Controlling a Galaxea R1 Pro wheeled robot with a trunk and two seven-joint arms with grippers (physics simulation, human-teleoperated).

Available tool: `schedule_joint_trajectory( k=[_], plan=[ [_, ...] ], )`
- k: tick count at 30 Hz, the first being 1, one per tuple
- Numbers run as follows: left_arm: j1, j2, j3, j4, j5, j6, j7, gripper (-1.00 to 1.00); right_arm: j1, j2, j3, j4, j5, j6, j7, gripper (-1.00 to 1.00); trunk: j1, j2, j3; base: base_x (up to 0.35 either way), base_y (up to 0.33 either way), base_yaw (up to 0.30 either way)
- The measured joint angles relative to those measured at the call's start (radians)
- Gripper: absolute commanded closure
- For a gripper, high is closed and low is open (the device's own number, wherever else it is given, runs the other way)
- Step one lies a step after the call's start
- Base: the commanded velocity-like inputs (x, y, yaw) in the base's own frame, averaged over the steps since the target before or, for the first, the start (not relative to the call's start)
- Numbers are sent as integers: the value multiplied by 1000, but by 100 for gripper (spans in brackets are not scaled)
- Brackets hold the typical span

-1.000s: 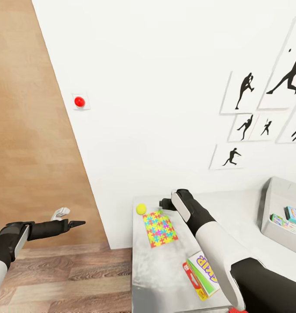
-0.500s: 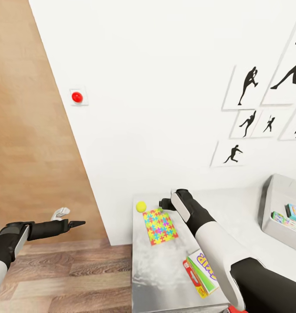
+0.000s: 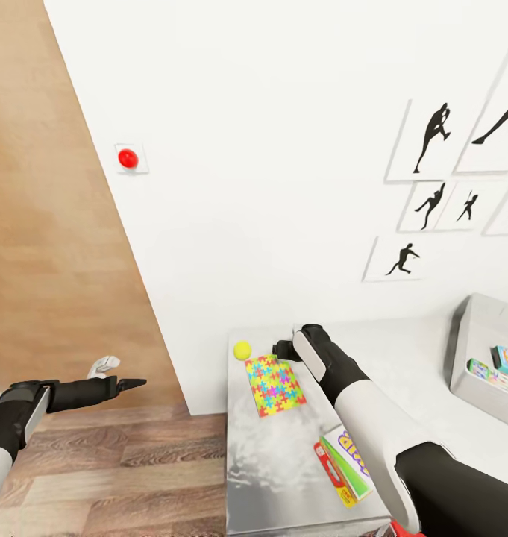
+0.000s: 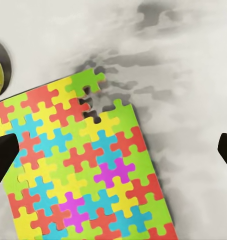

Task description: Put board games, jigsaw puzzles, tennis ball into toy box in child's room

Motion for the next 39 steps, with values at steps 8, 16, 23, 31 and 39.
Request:
schedule_joint_trajectory(
  k=[8,16,23,31,39],
  plan=[
    [0,1,0,0,0,0,0,-100,0,0,2,0,0,0,1,-100,0,0,-13,0,0,0],
    [0,0,0,0,0,0,0,-100,0,-1,2,0,0,-1,1,-100,0,0,-26,0,0,0],
    [0,0,0,0,0,0,0,-100,0,-1,2,0,0,-1,1,-100,0,0,-38,0,0,0],
    [0,0,0,0,0,0,0,-100,0,-1,2,0,0,-1,1,-100,0,0,-51,0,0,0],
    [0,0,0,0,0,0,0,-100,0,-1,2,0,-1,0,5,-100,0,0,-59,0,0,0]
  ],
)
